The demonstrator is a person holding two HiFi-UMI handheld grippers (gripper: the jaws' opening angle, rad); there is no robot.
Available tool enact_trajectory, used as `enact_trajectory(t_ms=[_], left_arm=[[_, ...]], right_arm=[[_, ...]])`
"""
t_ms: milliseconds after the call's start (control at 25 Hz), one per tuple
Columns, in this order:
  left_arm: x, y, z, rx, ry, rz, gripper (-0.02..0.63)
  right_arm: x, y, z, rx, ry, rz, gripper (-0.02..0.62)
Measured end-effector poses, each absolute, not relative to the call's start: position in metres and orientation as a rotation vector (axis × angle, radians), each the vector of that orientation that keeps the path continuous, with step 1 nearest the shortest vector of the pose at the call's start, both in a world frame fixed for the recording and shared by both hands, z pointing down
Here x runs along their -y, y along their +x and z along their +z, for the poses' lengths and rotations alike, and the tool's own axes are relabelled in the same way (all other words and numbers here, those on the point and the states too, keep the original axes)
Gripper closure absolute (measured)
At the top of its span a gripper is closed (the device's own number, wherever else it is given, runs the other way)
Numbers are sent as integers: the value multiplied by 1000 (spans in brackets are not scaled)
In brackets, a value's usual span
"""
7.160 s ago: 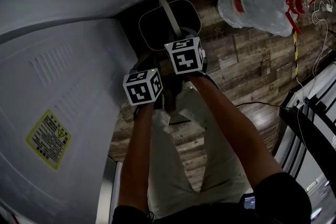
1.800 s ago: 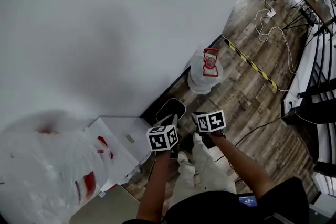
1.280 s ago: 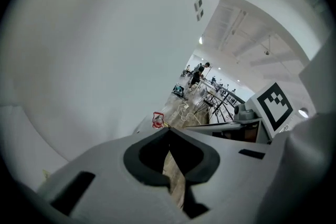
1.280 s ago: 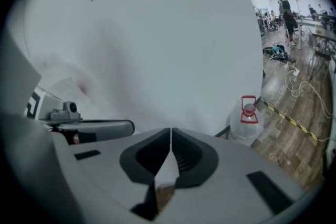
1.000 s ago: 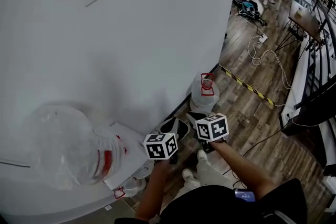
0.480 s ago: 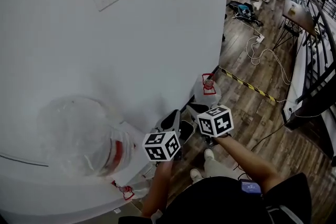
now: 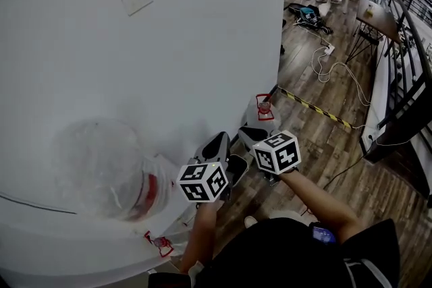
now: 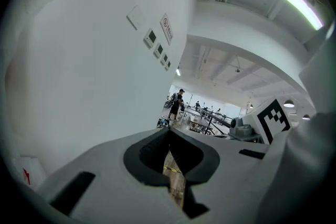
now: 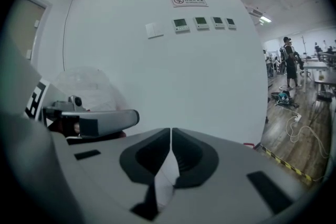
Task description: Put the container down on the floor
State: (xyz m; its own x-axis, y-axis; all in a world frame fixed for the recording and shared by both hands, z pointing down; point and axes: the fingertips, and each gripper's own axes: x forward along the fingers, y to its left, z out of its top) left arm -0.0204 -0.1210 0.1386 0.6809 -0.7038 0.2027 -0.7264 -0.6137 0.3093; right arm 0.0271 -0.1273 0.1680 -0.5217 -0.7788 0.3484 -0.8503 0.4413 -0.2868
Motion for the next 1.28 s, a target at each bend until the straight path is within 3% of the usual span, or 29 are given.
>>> enact_trajectory(t_ms=[320,1280], left_arm=[[116,-27,126,1122,2539,45,592],[2,46,104,1209,2554,38,592]], right_arm=[[118,20,160,2534,1434,584,561],[8,95,114,2671,1508,436,561]])
